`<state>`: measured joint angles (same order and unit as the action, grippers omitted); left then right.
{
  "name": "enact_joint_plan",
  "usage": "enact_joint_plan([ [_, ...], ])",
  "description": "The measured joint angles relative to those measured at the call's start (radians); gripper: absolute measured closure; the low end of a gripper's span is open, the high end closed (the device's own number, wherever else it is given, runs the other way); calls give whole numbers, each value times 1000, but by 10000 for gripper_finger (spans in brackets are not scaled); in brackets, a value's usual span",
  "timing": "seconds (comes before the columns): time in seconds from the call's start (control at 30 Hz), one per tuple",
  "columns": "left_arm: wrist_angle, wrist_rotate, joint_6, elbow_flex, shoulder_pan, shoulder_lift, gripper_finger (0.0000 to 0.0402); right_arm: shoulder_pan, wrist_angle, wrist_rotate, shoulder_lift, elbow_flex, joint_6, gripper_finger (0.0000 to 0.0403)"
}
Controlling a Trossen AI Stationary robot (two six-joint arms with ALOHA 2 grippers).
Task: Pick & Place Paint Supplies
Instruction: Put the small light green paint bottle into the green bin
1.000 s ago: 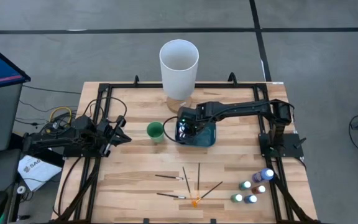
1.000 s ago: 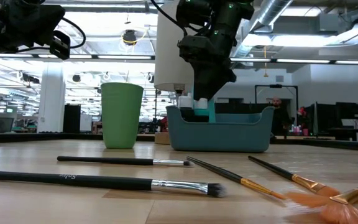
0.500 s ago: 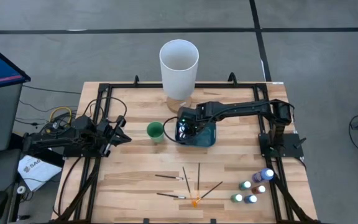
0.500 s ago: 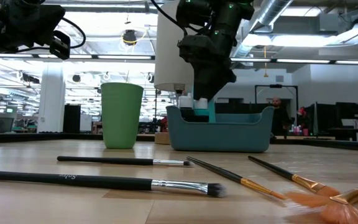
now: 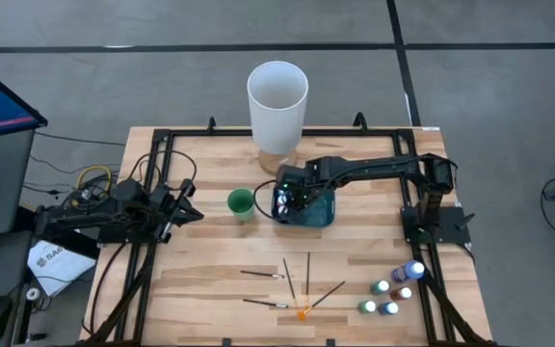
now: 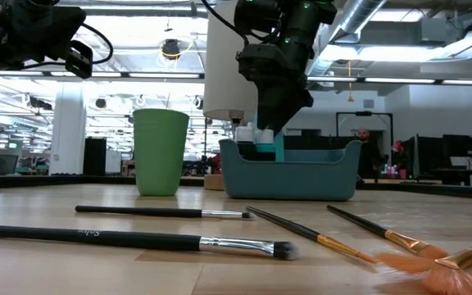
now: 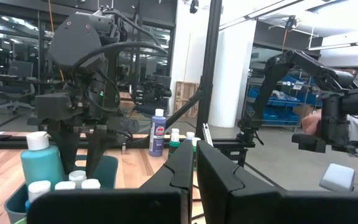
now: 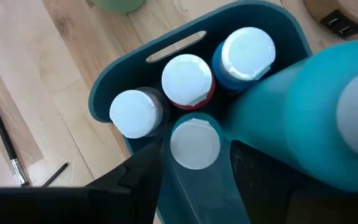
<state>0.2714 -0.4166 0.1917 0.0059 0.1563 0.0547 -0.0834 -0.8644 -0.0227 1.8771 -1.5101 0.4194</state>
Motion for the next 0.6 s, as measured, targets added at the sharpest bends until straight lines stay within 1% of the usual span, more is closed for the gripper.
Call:
enact_joint_plan([
  [0.13,0,0,0,0,0,0,394,0,-59,0,0,-18,0,228],
  [0.37,2,0,0,0,0,0,394,0,-106,0,0,-56,0,229],
  [0.53,4,0,0,0,0,0,394,10,-202,-1,0,-77,20,230],
  [0.6,7,0,0,0,0,0,394,19,-269,-2,0,-80,48,230],
])
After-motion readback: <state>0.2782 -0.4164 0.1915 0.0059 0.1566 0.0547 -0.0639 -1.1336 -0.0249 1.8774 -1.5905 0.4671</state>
